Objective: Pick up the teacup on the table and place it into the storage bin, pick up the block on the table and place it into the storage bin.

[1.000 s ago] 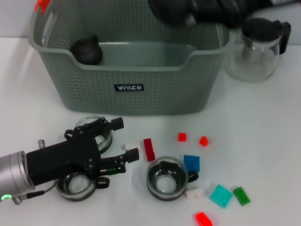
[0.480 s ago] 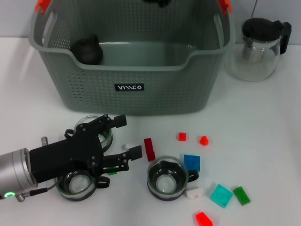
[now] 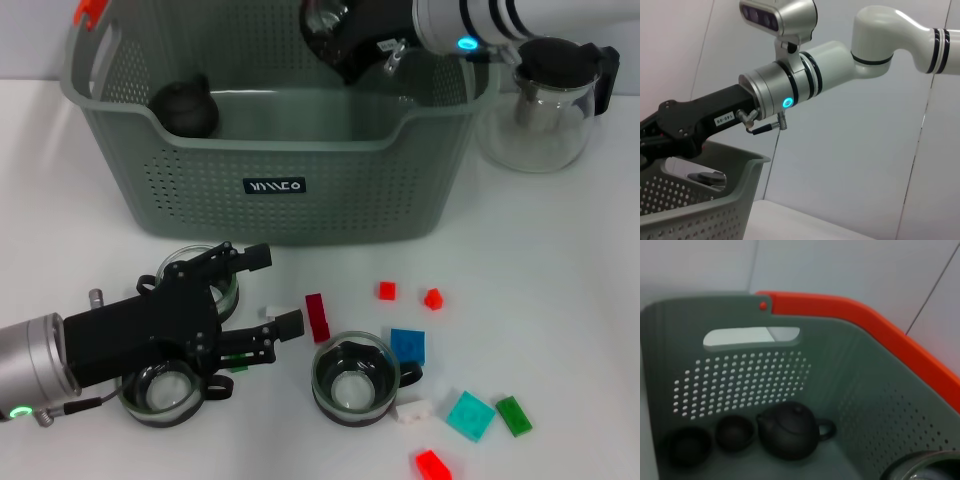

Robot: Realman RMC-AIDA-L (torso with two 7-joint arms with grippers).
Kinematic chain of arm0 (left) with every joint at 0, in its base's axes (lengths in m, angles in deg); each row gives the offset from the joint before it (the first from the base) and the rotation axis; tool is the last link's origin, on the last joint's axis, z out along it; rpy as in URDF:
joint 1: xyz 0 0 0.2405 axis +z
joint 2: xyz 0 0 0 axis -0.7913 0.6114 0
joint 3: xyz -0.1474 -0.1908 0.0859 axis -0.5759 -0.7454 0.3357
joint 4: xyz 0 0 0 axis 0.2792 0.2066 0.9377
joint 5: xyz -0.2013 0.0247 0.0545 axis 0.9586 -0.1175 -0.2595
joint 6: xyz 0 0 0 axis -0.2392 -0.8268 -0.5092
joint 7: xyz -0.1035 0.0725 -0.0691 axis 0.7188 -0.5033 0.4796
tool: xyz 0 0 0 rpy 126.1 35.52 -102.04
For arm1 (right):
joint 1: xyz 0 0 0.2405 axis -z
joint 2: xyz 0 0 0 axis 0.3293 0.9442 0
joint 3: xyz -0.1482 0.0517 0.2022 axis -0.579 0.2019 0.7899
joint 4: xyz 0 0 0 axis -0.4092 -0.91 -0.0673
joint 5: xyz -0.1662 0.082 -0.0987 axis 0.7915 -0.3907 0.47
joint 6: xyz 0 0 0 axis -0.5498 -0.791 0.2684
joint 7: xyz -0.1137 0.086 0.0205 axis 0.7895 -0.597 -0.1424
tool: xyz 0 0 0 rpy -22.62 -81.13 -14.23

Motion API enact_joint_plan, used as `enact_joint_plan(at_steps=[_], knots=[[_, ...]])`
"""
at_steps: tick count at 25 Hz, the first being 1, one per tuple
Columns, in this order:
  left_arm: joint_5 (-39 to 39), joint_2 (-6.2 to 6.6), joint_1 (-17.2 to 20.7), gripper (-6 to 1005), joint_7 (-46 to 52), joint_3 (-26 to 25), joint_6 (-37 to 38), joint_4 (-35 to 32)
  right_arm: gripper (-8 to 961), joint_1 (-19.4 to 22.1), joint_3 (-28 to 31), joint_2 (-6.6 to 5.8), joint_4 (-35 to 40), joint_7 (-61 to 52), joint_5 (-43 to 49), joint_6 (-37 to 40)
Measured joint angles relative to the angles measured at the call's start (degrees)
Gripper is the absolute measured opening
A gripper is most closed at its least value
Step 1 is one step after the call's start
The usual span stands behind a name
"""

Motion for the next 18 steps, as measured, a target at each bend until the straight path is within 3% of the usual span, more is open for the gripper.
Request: enact_joint_plan(at_steps=[9,18], knots=[[0.00,-0.03,0.23,914,0.00,0.05,0.02,0.07,136,0.88,-0.25,0.11,-0.05,-1.14,1.07,-0.42],[-0.01,-0.16,0.44,913,-0.05,0.04,0.02,0.09,157,0.90,-0.30,0.83,0.59,-6.38,8.21,-0.16]])
